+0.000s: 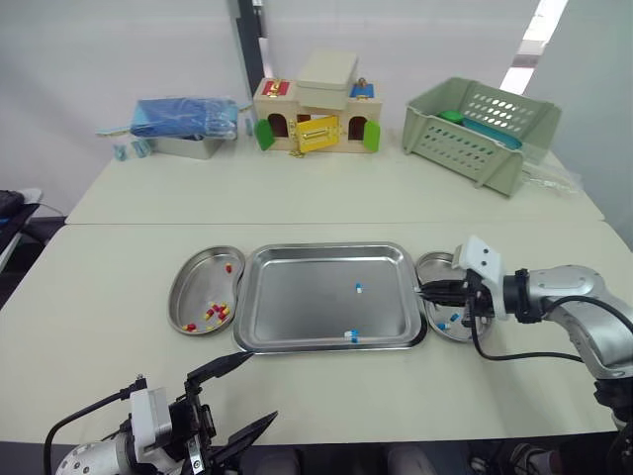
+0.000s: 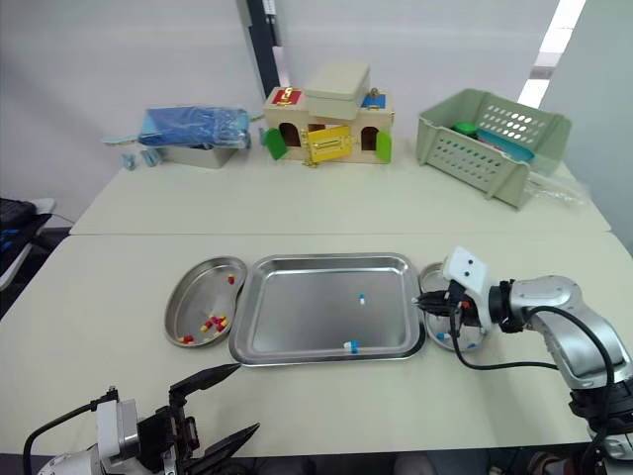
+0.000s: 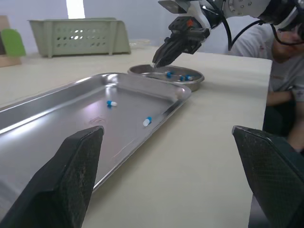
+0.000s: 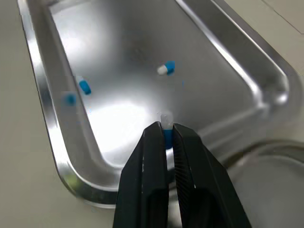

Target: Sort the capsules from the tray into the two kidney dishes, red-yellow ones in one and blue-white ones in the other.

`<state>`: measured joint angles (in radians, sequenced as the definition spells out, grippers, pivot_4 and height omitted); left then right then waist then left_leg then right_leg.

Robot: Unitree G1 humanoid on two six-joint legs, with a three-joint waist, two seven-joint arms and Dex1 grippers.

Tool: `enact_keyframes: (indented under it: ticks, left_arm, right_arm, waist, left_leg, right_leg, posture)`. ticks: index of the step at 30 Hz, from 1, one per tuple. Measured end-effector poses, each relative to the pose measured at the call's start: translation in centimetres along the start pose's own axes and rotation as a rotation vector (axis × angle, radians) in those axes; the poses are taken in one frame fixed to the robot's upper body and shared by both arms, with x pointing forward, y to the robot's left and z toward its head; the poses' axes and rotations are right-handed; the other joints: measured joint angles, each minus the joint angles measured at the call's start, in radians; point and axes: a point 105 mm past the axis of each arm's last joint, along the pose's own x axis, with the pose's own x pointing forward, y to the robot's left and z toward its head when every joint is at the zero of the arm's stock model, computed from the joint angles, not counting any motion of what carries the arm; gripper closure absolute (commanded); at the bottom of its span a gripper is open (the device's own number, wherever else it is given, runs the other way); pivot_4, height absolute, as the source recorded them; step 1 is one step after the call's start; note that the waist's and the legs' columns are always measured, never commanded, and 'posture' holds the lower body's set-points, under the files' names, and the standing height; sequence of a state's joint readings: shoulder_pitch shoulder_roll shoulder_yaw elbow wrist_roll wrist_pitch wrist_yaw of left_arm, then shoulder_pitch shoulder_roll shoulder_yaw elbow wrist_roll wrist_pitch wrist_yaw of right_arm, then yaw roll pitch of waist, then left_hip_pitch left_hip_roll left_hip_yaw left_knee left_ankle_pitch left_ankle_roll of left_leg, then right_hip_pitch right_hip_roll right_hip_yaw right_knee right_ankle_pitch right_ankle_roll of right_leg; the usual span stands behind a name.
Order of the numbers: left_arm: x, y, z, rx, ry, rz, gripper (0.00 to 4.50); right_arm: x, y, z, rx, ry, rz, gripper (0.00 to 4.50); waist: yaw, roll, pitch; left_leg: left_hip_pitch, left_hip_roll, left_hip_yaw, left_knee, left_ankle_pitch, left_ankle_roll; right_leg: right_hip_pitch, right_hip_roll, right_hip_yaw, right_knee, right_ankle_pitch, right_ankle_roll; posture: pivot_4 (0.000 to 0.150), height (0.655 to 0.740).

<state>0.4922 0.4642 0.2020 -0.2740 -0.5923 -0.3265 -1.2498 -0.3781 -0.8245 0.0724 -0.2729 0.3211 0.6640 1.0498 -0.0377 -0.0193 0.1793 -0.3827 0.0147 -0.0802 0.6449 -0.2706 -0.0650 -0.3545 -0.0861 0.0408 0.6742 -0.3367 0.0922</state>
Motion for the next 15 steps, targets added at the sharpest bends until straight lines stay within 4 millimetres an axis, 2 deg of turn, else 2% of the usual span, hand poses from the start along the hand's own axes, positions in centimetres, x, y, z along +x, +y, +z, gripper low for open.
enact_keyframes:
  ticks: [1,2,3,4,5,11,15]
  left_arm:
    - [0.1,0.0,0.0,0.000,-0.002,-0.005,0.00]
    - [0.5,0.1,0.1,0.003,-0.012,-0.028,0.00]
    - [1.3,0.1,0.4,0.007,-0.032,-0.079,0.00]
    - [1.4,0.2,0.4,-0.002,-0.037,-0.092,0.00]
    - [1.4,0.1,0.4,-0.007,-0.039,-0.099,0.00]
    - [2.2,0.0,0.6,-0.003,-0.059,-0.156,0.00]
    - [2.1,-0.1,0.5,-0.006,-0.056,-0.156,0.00]
  right_arm:
    - [-0.2,-0.2,0.2,-0.002,-0.010,-0.007,4.49]
    - [-1.0,0.0,-0.5,0.002,0.004,-0.003,4.49]
    - [-3.3,-0.2,-3.1,0.047,0.093,-0.031,4.49]
    - [-4.7,-0.8,-4.2,0.075,0.134,-0.069,4.49]
    - [-5.3,-1.2,-4.3,0.075,0.143,-0.093,4.49]
    - [-6.1,-1.2,-5.8,0.072,0.195,-0.125,4.49]
    - [-6.0,-1.1,-5.7,0.066,0.192,-0.124,4.49]
  waist:
    - [-0.009,0.000,0.000]
    - [-0.009,0.001,0.000]
    - [0.009,0.002,0.001]
    - [0.012,0.001,0.001]
    - [0.011,0.001,0.001]
    - [0.002,0.001,0.001]
    - [0.005,0.001,0.001]
  left_leg:
    - [0.001,0.001,0.000,0.000,0.000,0.000]
    - [0.001,0.001,-0.001,-0.001,0.000,0.000]
    - [-0.001,0.000,-0.001,0.000,0.000,0.000]
    - [-0.001,-0.001,0.000,0.000,0.000,0.000]
    - [-0.001,-0.001,0.000,0.001,0.000,0.000]
    - [0.001,0.000,0.000,0.000,0.000,0.000]
    - [0.000,0.000,0.000,0.000,0.000,0.000]
  right_leg:
    - [0.000,0.001,0.000,0.000,0.000,0.000]
    - [0.001,0.001,-0.001,0.000,0.000,0.000]
    - [0.001,-0.001,-0.002,-0.001,0.000,0.000]
    - [0.001,-0.001,-0.001,-0.002,0.000,0.000]
    - [0.002,-0.001,-0.001,-0.002,0.000,0.001]
    - [0.002,0.000,0.000,-0.001,0.000,0.000]
    - [0.002,0.000,0.000,-0.001,0.000,0.000]
  posture:
    - [0.150,0.7400]
    - [0.150,0.7400]
    - [0.150,0.7400]
    - [0.150,0.7400]
    - [0.150,0.7400]
    - [0.150,0.7400]
    - [0.150,0.7400]
